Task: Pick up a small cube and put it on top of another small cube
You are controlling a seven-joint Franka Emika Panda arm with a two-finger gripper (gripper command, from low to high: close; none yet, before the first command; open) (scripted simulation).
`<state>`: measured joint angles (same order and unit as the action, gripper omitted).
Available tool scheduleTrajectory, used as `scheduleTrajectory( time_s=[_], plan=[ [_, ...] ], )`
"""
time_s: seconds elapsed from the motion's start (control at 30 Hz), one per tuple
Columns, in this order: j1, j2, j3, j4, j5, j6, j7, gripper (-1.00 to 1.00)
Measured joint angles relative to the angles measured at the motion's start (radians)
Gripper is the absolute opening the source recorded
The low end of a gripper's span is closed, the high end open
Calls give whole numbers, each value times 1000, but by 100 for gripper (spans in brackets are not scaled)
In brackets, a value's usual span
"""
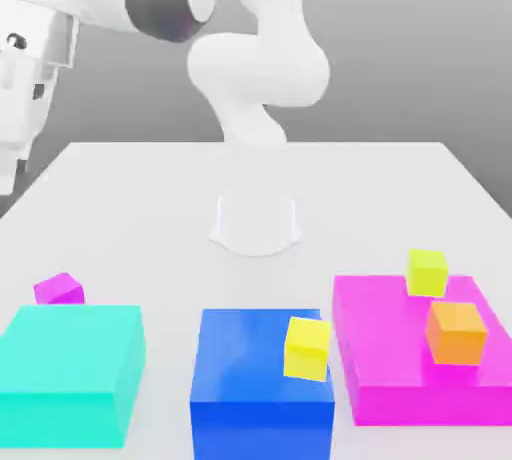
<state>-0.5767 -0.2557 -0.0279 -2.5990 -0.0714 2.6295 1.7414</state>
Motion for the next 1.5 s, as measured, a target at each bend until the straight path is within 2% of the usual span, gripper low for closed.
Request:
scheduleTrajectory(
  time_s=[0.2,0.37,0.57,0.6,0.8,1.03,1.5],
  plan=[
    [-118,157,-58,-87,9,96,252,0],
    [-226,289,-102,-156,79,179,409,0],
    [-265,499,-40,-135,173,347,376,0],
    [-276,531,-27,-129,179,373,371,-100],
    [-282,547,-21,-127,182,389,369,-100],
    [-261,345,-61,-162,104,222,427,-100],
    [-252,447,-2,117,-85,-99,-73,-100]
  ],
)
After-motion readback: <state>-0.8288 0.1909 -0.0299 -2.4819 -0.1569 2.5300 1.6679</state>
